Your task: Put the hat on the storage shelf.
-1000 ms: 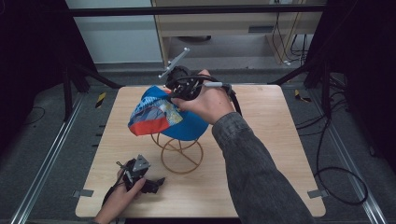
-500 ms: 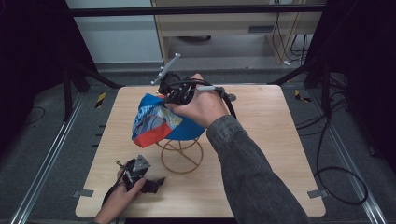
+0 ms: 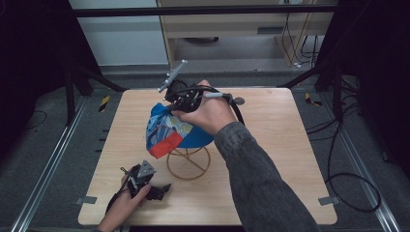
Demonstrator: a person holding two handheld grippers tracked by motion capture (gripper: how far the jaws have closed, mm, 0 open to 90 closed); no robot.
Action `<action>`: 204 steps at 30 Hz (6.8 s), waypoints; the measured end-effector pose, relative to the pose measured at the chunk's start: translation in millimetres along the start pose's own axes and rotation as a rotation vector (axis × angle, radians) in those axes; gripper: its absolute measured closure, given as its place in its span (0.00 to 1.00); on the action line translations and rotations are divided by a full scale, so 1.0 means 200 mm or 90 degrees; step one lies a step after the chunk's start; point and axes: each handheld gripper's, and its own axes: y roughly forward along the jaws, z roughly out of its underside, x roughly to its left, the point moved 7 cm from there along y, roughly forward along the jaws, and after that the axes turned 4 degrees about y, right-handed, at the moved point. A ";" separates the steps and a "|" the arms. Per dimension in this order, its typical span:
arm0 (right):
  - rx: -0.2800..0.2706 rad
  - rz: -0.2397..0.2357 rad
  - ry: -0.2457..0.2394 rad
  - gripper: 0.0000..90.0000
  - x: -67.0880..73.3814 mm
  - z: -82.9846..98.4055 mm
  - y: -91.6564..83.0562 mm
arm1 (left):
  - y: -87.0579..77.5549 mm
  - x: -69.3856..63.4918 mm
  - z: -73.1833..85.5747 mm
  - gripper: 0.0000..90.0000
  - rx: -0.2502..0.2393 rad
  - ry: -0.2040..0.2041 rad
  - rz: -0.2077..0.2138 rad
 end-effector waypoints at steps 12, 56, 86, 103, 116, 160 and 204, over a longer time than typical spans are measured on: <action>-0.005 -0.009 0.005 0.89 0.00 0.02 0.00 | 0.00 0.00 0.00 0.00 0.000 0.000 0.000; -0.013 0.019 0.016 0.22 0.01 0.05 -0.06 | 0.00 0.00 0.00 0.00 0.001 0.000 0.001; -0.052 0.070 0.030 0.06 -0.04 0.04 -0.16 | 0.00 0.00 0.00 0.00 0.000 0.000 0.000; -0.083 0.099 0.083 0.07 -0.11 0.14 -0.27 | 0.00 0.00 0.00 0.00 0.000 0.001 0.000; -0.092 0.111 0.092 0.06 -0.09 0.26 -0.32 | 0.00 0.00 0.00 0.00 0.000 0.001 0.000; -0.132 0.177 0.207 0.11 -0.24 0.86 -0.47 | 0.00 -0.01 0.01 0.00 0.001 -0.001 0.000; -0.052 0.170 0.295 0.14 -0.13 1.55 -0.02 | 0.00 -0.01 0.01 0.00 0.001 -0.002 -0.001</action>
